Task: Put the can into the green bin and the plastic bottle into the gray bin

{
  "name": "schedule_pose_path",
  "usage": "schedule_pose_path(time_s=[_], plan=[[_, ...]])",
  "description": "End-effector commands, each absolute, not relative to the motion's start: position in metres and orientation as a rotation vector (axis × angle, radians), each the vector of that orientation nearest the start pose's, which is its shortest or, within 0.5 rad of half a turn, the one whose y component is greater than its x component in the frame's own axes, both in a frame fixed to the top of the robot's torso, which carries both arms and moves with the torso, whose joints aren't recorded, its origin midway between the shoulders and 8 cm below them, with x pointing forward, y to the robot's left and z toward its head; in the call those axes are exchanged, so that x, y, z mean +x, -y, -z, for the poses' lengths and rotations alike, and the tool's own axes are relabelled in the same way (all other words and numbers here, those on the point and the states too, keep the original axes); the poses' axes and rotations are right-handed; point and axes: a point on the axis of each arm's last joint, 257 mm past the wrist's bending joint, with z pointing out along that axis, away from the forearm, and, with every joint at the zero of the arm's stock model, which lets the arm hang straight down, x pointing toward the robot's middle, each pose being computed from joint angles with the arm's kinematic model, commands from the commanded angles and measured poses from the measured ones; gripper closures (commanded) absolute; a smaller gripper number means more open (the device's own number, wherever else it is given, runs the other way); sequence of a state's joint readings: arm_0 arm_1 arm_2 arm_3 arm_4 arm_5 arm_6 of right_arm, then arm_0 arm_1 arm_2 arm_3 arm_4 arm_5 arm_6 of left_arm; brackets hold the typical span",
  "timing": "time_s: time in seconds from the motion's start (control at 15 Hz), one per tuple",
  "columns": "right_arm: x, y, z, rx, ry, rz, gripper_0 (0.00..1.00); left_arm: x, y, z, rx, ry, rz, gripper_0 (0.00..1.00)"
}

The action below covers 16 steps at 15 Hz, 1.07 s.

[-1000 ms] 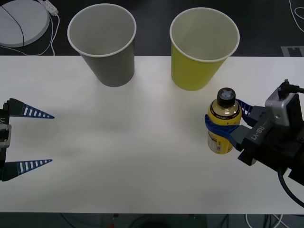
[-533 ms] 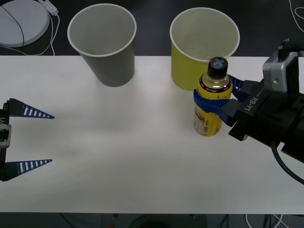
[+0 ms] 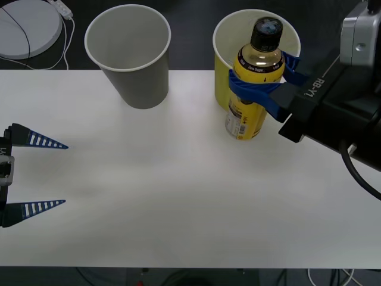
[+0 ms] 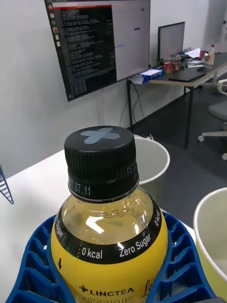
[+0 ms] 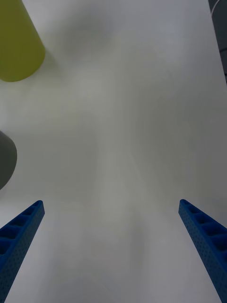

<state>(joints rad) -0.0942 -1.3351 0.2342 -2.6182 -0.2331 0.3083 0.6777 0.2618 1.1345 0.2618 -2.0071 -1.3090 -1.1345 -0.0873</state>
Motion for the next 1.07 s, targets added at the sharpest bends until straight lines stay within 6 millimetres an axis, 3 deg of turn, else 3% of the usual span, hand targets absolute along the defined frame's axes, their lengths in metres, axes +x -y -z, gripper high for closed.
schedule_pose_path(time_s=[0.07,0.47,1.07], plan=[[0.356,0.066,-0.05,-0.806,-1.375,-0.539,1.0,0.341,-0.286,0.167,1.762,-1.444,0.118,0.0],[0.366,0.033,-0.055,-0.84,-1.45,-0.531,1.0,0.341,-0.286,0.167,1.762,-1.444,0.118,0.0],[0.411,-0.018,-0.048,-0.852,-1.596,-0.479,1.0,0.341,-0.286,0.167,1.762,-1.444,0.118,0.0]])
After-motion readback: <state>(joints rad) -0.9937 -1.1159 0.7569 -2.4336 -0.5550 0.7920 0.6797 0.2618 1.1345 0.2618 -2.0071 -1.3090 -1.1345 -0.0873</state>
